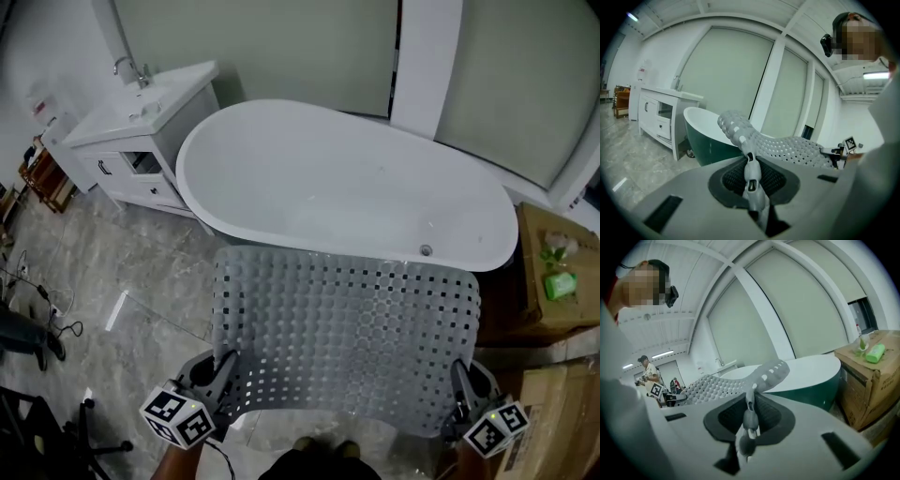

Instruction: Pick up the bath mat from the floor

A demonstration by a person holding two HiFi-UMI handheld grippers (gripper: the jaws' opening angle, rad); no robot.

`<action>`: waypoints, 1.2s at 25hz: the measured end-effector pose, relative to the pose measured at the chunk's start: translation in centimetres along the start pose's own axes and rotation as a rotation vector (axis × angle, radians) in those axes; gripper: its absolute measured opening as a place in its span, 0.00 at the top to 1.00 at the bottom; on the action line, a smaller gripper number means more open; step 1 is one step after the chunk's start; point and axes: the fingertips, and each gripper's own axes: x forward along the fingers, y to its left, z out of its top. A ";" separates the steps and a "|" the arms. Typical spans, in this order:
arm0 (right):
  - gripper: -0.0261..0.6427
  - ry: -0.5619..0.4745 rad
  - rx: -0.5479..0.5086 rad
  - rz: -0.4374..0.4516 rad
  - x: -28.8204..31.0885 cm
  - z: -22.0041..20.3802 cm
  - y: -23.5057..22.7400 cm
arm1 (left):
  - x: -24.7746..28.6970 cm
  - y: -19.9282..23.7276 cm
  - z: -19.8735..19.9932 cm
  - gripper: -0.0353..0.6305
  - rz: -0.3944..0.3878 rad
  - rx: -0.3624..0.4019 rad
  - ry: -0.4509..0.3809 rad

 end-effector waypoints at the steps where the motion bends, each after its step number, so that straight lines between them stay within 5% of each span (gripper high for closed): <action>1: 0.89 -0.005 -0.003 0.001 -0.4 1.2 0.6 | -0.5 -0.4 1.2 0.88 0.001 0.000 -0.004; 15: 0.89 -0.101 -0.019 0.027 -5.8 13.9 7.6 | -6.9 -4.7 14.3 0.88 -0.047 0.056 -0.071; 30: 0.89 -0.204 -0.038 0.114 -13.5 19.9 12.5 | -14.7 -9.5 20.0 0.88 -0.084 0.066 -0.147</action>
